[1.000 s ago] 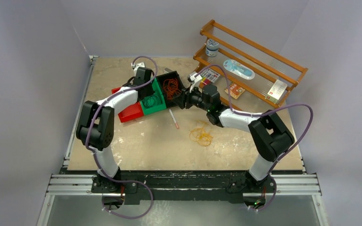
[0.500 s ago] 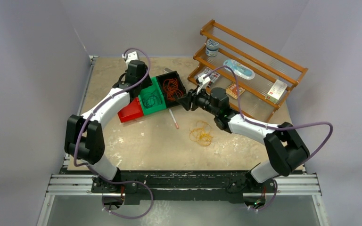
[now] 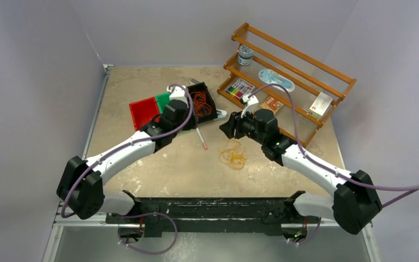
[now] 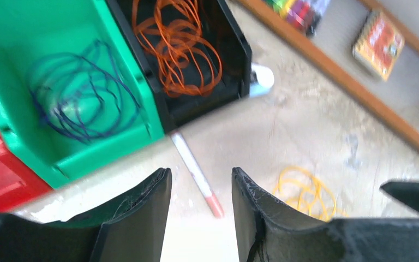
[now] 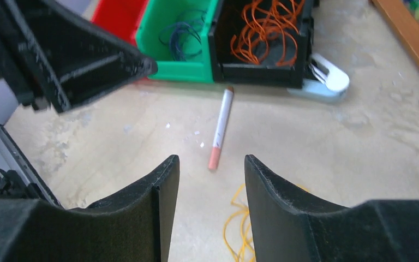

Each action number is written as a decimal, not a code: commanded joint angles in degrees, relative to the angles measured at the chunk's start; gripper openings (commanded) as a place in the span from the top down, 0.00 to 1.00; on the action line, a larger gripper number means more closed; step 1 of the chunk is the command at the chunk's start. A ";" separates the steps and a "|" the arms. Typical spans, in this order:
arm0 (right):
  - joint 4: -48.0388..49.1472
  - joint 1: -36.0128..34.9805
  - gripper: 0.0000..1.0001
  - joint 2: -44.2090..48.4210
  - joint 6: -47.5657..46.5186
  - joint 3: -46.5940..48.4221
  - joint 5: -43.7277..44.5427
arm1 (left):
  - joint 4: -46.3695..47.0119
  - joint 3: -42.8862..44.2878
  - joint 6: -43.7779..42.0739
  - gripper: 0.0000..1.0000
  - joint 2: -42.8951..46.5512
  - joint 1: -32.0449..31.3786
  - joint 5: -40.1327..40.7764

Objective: Untangle the cables

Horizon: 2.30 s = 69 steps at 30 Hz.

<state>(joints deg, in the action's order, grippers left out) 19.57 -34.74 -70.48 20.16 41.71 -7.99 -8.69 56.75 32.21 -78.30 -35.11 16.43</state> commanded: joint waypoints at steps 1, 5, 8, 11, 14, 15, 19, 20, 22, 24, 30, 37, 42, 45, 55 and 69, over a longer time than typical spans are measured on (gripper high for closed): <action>-15.36 0.22 0.50 2.46 1.52 0.78 2.50 | 6.46 -4.89 0.71 0.56 2.01 -5.76 0.78; -23.44 0.38 0.50 1.09 1.98 1.89 4.42 | 9.40 -7.55 2.11 0.56 1.09 -9.43 0.63; -26.09 0.36 0.51 0.39 3.06 2.50 6.76 | 12.46 -8.64 2.47 0.56 -0.24 -10.33 -0.90; -27.26 0.39 0.51 0.21 4.73 2.56 9.03 | 16.68 -8.84 1.31 0.56 -3.16 -10.65 -4.26; -26.93 0.71 0.51 -0.58 5.83 1.83 9.19 | 18.59 -7.18 0.10 0.55 -7.03 -10.66 -8.14; -26.69 0.75 0.51 -1.08 6.11 1.63 9.14 | 19.26 -6.85 -0.21 0.55 -8.28 -10.74 -9.19; -24.28 1.07 0.51 -2.43 7.60 0.02 9.45 | 20.30 -5.02 -1.42 0.52 -13.25 -10.76 -11.44; -23.69 1.20 0.51 -2.47 7.85 -0.35 9.59 | 20.46 -4.70 -1.67 0.51 -14.21 -10.77 -11.62; -22.31 1.46 0.51 -2.38 8.46 -1.46 9.98 | 21.54 -4.35 -1.76 0.50 -15.72 -10.77 -11.97; -21.29 1.65 0.51 -2.30 8.87 -2.17 9.94 | 22.65 -3.92 -1.59 0.49 -17.43 -10.77 -12.59; -20.02 1.85 0.52 -1.91 9.28 -3.16 9.57 | 24.72 -2.74 -1.18 0.48 -21.61 -10.77 -13.71; -19.91 1.91 0.52 -1.30 9.10 -3.65 9.75 | 24.77 -2.73 -1.26 0.50 -23.59 -10.77 -17.26; -19.62 1.94 0.52 -1.32 9.26 -3.82 9.49 | 23.87 -4.08 -1.48 0.55 -22.79 -10.95 -18.57; -19.42 1.96 0.52 -1.02 9.44 -4.01 9.53 | 23.00 -4.27 -1.45 0.63 -23.13 -10.99 -18.69; -12.09 1.94 0.49 1.79 10.28 -8.66 8.63 | 19.44 -0.96 -2.11 0.93 -23.71 -11.00 -17.04; 9.89 1.91 0.38 -5.03 14.45 -11.84 7.18 | 7.80 6.53 -5.13 1.00 -15.30 -11.86 -15.57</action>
<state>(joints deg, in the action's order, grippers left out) 20.16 -32.97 -71.77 32.40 29.17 -0.75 1.06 59.86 28.62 -97.73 -46.33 0.67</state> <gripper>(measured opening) 0.608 0.019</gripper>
